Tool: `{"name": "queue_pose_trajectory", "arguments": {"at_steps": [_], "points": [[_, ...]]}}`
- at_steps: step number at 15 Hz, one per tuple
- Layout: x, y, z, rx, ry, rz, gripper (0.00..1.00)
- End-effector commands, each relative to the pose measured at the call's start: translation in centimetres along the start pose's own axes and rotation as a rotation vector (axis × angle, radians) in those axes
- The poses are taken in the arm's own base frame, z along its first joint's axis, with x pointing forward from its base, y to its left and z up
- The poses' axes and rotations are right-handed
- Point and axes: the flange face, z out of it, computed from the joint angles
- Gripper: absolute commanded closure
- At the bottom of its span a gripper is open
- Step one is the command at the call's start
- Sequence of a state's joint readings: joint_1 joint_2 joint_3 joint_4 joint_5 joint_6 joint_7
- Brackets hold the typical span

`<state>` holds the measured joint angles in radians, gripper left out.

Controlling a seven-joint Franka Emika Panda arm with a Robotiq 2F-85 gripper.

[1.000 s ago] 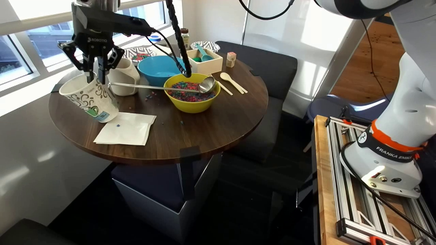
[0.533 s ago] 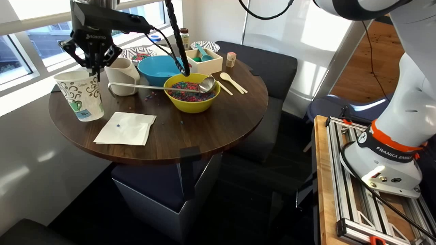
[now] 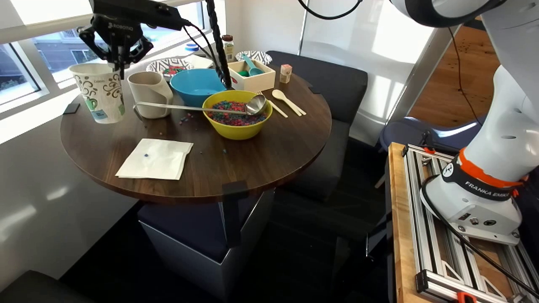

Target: Move the coffee cup on the left to the right

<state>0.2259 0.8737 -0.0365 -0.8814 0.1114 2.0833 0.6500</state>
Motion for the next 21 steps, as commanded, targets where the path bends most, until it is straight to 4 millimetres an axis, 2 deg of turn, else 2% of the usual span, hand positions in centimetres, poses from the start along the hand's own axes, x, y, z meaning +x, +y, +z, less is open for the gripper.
{"name": "queue_pose_trajectory", "arguments": {"at_steps": [1,5,12,15,21], "points": [[1.4,0.0,-0.2,0.008,0.116,0.146,0.99],[2.7,0.7,0.1,0.023,0.227,0.271,0.99],[4.6,4.1,1.9,-0.113,0.358,0.408,0.99],[5.1,5.4,2.3,-0.148,0.355,0.443,0.99],[5.1,6.6,2.6,-0.218,0.327,0.447,0.99]]}}
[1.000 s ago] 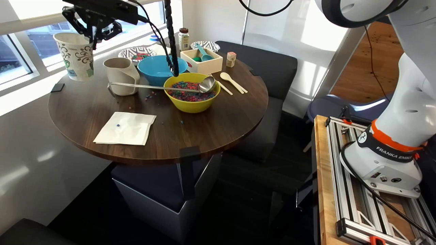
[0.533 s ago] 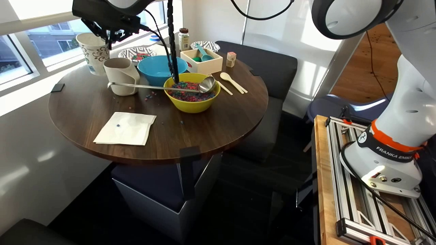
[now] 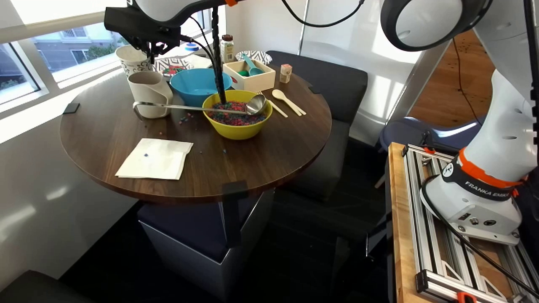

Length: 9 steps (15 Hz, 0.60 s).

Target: Move the coffee cup on the left to the right

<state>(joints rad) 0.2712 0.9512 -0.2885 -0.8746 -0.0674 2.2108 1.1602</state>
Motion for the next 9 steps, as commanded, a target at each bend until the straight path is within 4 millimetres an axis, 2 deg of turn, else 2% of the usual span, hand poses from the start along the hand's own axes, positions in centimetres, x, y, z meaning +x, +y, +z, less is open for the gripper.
{"name": "queue_pose_trajectory", "arguments": {"at_steps": [1,6,7,8,9], "points": [[-0.05,0.35,0.10,-0.044,-0.010,0.012,0.99],[0.16,0.95,0.34,-0.077,-0.026,0.010,0.99],[0.20,1.09,0.42,-0.079,-0.039,0.013,0.71],[0.26,1.18,0.46,-0.083,-0.040,0.014,0.71],[0.36,1.25,0.45,-0.082,-0.043,0.012,0.64]]}}
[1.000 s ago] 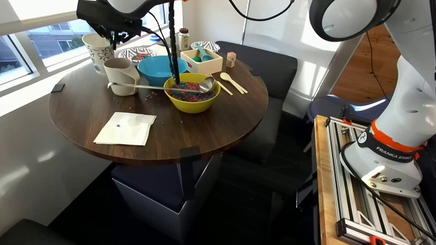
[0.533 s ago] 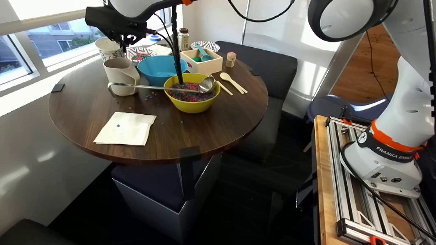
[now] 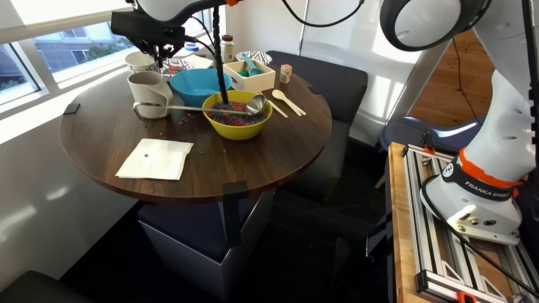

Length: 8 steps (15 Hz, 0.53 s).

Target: Move the coffee cup on the left to the right

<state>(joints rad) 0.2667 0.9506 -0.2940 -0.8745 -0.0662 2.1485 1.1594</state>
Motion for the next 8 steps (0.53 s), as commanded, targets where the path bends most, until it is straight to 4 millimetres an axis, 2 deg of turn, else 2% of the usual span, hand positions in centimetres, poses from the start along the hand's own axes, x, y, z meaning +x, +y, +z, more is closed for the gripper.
{"name": "queue_pose_trajectory", "arguments": {"at_steps": [1,5,8], "points": [[0.3,0.4,-0.3,-0.018,-0.025,0.005,0.57],[1.0,0.5,-2.6,0.027,-0.069,-0.052,0.26],[1.4,0.1,-6.5,0.122,-0.118,-0.195,0.04]]}}
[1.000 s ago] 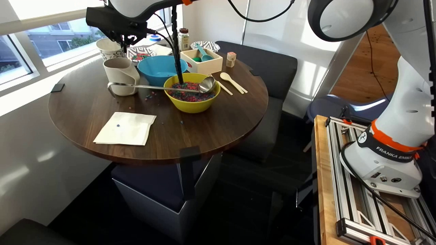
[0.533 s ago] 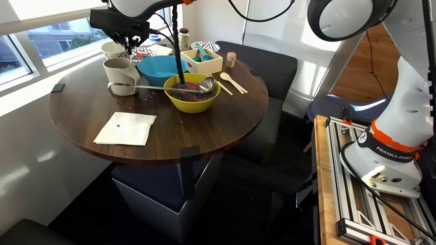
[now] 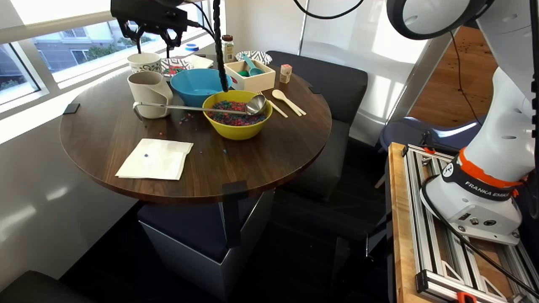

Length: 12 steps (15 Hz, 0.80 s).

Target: Move the coffee cup on the left to the right

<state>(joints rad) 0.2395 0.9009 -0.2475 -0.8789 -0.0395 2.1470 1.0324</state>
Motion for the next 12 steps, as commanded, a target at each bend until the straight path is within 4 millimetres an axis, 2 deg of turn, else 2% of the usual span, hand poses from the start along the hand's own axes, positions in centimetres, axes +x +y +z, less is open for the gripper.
{"name": "queue_pose_trajectory", "arguments": {"at_steps": [1,5,12], "points": [[0.0,0.2,-4.8,0.082,-0.095,-0.158,0.00],[-0.3,1.5,-9.7,0.140,-0.165,-0.355,0.00],[-3.6,7.7,-12.4,-0.014,-0.275,-0.686,0.00]]}}
